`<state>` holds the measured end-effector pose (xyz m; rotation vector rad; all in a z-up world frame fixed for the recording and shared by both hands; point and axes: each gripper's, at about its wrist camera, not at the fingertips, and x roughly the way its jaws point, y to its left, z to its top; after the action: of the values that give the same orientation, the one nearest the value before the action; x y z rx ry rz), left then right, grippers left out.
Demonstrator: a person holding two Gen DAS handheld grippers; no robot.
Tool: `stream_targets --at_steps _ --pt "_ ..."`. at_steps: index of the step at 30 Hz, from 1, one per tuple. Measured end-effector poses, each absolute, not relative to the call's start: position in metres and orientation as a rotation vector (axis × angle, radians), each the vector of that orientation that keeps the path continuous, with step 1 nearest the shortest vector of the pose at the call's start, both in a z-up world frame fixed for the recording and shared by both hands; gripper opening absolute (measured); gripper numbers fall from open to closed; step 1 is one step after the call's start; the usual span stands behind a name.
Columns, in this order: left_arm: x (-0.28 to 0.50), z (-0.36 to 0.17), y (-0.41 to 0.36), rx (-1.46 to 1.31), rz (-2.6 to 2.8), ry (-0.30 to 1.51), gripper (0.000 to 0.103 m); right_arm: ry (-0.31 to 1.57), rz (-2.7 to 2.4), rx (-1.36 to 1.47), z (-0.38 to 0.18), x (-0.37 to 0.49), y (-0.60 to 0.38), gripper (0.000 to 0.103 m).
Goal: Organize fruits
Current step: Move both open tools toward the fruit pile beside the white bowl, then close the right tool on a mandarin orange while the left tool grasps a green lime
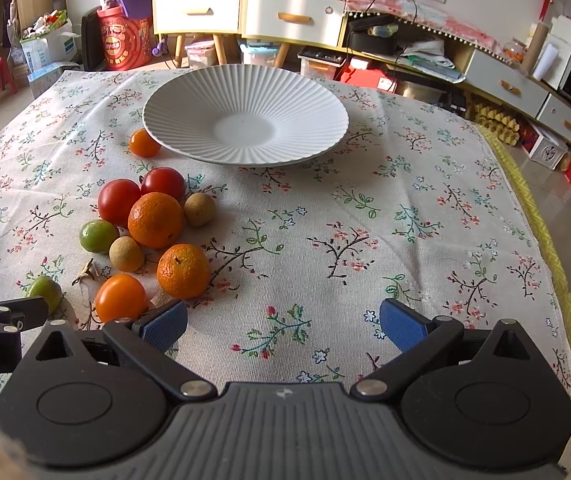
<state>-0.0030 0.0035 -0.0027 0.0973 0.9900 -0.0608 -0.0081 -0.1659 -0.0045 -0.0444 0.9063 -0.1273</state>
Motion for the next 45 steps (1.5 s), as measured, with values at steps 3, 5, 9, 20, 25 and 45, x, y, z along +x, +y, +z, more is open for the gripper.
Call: stream_targets --at_steps 3,5,9,20,25,45 --pt "-0.003 -0.003 0.004 0.097 -0.061 0.99 0.099 0.906 -0.128 -0.045 -0.004 -0.008 -0.166 0.103" --pt "-0.003 -0.003 0.003 0.097 -0.061 0.99 0.099 0.906 -0.129 -0.044 -0.004 -0.009 -0.166 0.103" --pt "-0.003 -0.003 0.003 0.097 -0.06 0.99 0.099 0.907 -0.128 -0.044 -0.004 -0.008 -0.166 0.103" --pt "-0.008 -0.009 0.008 0.111 -0.117 0.991 0.099 0.893 -0.037 -0.018 -0.005 -0.012 -0.163 0.103" --pt "-0.011 -0.016 0.019 0.092 -0.141 0.976 0.099 0.895 0.036 0.01 -0.01 -0.014 -0.163 0.102" --pt "-0.011 -0.035 0.026 -0.026 -0.246 0.94 0.077 0.907 0.154 0.102 -0.024 -0.006 -0.166 0.084"
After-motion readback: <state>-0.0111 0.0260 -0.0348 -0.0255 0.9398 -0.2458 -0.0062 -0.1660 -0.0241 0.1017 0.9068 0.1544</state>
